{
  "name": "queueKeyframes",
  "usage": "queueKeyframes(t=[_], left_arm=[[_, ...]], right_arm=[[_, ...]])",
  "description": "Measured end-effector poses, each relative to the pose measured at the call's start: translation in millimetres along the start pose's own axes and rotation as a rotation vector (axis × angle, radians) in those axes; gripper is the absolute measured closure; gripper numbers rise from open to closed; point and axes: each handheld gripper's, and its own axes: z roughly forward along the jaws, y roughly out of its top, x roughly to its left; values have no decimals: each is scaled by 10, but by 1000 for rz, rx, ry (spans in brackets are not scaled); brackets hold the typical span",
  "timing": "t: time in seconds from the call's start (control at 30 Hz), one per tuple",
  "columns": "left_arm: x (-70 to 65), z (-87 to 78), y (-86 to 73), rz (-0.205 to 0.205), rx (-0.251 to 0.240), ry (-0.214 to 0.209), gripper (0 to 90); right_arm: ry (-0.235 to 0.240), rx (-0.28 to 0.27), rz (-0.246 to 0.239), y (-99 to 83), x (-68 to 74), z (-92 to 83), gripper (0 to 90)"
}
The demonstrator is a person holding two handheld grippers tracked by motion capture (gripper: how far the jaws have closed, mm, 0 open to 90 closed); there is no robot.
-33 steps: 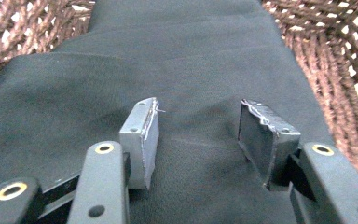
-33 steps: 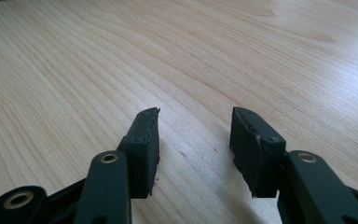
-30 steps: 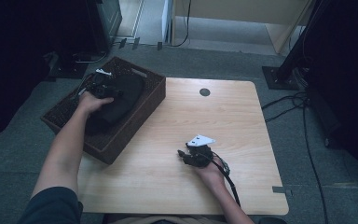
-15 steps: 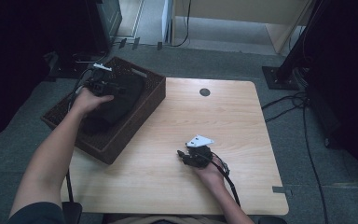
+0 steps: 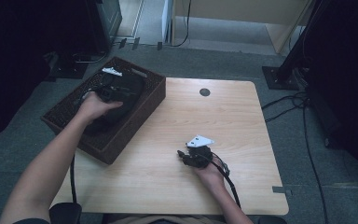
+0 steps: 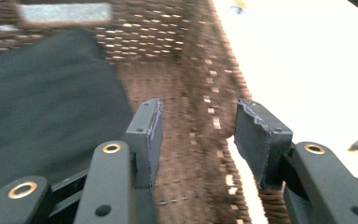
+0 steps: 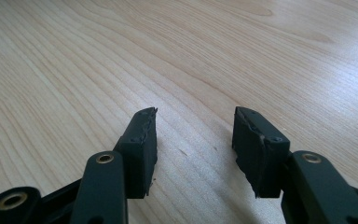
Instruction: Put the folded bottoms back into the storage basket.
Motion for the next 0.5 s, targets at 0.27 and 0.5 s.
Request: queueKeyframes(t=[0.27,0.5], left_arm=[[-240,135,-27,36,18,-68,544],[-333,258,-153,70,45,-77,626]], right_arm=[[-5,0,7,0,-2,0,505],[-5,0,5,0,-2,0,504]])
